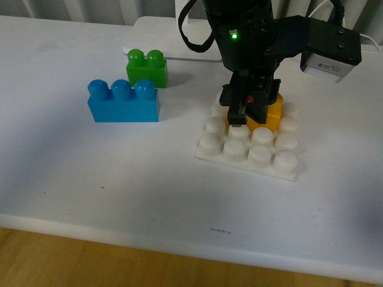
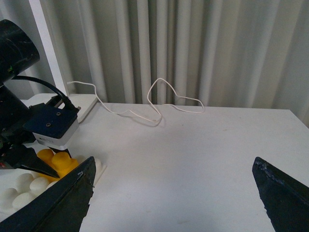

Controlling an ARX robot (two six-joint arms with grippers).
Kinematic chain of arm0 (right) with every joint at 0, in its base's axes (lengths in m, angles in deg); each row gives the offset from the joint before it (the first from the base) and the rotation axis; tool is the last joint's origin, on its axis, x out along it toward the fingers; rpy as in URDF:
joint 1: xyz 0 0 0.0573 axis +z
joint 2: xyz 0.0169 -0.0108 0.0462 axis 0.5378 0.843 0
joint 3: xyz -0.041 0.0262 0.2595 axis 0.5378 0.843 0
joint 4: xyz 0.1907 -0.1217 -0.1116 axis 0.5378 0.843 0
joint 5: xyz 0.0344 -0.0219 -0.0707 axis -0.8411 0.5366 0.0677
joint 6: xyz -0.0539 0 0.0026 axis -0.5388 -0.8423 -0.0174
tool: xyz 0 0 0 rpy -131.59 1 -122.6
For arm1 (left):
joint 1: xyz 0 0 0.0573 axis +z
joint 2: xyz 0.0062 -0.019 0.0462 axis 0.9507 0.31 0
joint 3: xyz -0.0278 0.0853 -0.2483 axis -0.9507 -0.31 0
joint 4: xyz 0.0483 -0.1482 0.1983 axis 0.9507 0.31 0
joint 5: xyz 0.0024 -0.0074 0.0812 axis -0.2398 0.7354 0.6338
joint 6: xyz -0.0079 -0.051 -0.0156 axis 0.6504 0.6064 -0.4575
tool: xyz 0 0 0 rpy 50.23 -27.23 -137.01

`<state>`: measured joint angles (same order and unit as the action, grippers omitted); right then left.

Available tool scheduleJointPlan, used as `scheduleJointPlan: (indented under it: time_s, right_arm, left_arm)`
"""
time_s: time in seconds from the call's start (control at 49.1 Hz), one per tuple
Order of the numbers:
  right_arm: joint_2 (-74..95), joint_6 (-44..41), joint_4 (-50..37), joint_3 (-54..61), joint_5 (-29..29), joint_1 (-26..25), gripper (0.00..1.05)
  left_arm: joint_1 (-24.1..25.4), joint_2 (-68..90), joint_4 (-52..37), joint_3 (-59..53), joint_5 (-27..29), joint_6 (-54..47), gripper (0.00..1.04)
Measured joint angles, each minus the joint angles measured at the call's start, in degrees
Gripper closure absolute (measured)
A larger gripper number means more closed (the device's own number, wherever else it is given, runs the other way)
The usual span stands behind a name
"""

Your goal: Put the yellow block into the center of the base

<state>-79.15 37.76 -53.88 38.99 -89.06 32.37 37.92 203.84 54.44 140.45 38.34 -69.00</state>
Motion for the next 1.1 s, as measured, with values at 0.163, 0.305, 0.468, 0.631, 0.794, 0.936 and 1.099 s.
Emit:
scheduleJointPlan:
  time_s: [0.163,0.305,0.468,0.631,0.794,0.936,1.099]
  right_arm:
    - [0.0,0.0,0.0,0.0,0.0,0.0,0.09]
    - [0.0,0.0,0.0,0.0,0.0,0.0,0.09]
    - [0.0,0.02,0.0,0.0,0.02,0.0,0.09]
    - [0.0,0.02,0.0,0.0,0.0,0.0,0.09]
    - [0.0,0.02,0.0,0.0,0.02,0.0,0.09]
    - [0.0,0.0,0.0,0.0,0.0,0.0,0.09]
    - [0.0,0.0,0.0,0.0,0.02,0.0,0.09]
  left_arm:
    - [0.07,-0.42,-0.37,-0.42,0.11,0.04,0.73]
    - [0.28,-1.03,-0.63,-0.9,1.75,0.2,0.63]
    - [1.07,-1.86,-0.9,-1.18,3.48,0.44,0.33]
    - [1.4,-6.73,-2.51,-2.19,3.91,1.05,0.05]
    - [1.66,-18.97,-9.81,-10.08,6.16,0.9,0.06]
    - [1.73,-31.41,-25.35,-25.03,11.63,0.37,0.06]
    - [1.77,-48.22,-48.76,-47.6,21.14,4.17,0.06]
